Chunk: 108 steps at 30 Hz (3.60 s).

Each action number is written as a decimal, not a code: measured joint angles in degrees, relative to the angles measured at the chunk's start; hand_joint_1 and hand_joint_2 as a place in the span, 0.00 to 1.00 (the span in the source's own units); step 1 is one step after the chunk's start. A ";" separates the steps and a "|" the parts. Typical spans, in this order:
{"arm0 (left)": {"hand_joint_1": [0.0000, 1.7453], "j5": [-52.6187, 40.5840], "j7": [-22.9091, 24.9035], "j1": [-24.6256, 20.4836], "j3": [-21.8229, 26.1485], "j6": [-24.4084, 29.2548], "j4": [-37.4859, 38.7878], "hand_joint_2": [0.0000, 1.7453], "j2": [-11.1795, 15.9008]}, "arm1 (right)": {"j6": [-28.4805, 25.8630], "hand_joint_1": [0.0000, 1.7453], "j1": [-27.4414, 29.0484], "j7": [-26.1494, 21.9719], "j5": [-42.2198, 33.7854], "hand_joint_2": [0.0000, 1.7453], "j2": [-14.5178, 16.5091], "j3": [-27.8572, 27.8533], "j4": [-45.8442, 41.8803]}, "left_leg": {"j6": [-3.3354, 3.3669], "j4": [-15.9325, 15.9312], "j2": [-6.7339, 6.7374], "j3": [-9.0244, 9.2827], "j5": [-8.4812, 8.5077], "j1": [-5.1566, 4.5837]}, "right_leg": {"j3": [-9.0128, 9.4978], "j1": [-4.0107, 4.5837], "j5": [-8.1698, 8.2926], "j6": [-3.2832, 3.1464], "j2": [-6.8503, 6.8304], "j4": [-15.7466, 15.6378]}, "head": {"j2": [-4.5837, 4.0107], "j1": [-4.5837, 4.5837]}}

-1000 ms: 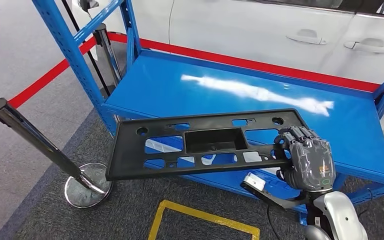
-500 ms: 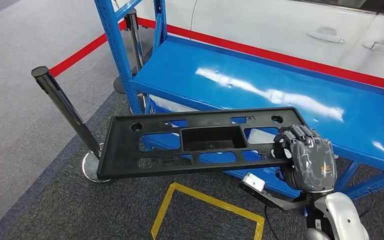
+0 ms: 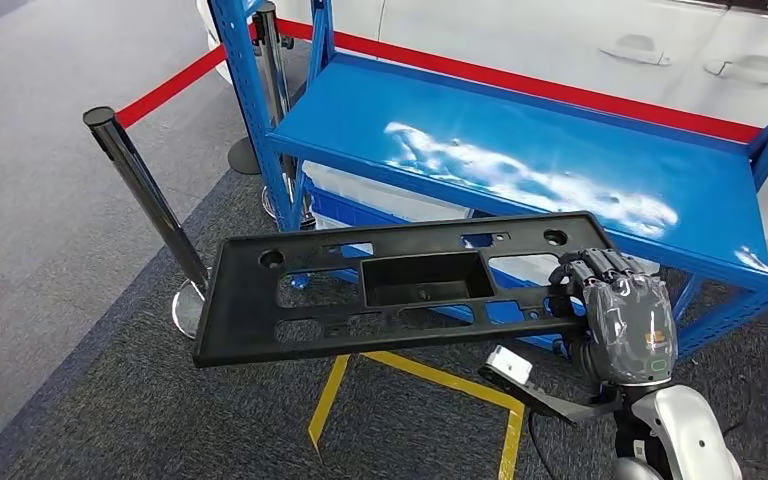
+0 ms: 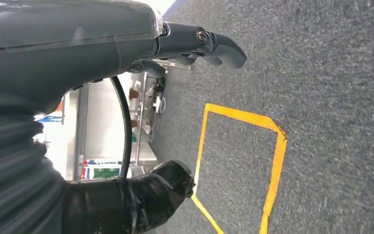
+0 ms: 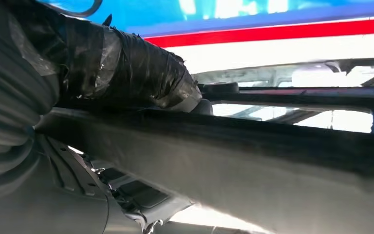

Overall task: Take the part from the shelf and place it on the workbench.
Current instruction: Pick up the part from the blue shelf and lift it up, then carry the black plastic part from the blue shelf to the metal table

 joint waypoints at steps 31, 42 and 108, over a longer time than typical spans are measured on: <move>0.00 0.00 -0.07 0.09 0.05 0.03 -0.02 1.00 -0.29 | 0.23 1.00 -0.35 -0.03 -2.08 1.00 -1.84 0.01 -0.45 | -1.31 -0.13 -5.04 -0.94 0.65 1.00 | -1.24 -0.76 0.59 0.21 2.41 0.49 | 0.00 0.06; 0.00 0.00 -1.38 -0.01 0.12 -0.25 -0.02 1.00 -0.11 | 0.23 1.00 -0.55 0.06 -2.73 1.00 -2.47 0.14 -0.47 | -3.70 3.02 2.45 6.70 -5.87 2.02 | -8.27 -1.33 4.88 1.30 -5.16 2.47 | -0.01 0.01; 0.00 0.00 -1.10 0.92 3.62 -0.54 -0.61 1.00 0.54 | 0.34 1.00 4.12 3.98 3.05 1.00 0.15 2.14 -5.22 | -0.02 -0.40 0.46 4.50 -4.23 1.47 | -5.00 -1.51 0.76 2.88 -4.69 3.73 | 0.00 -0.14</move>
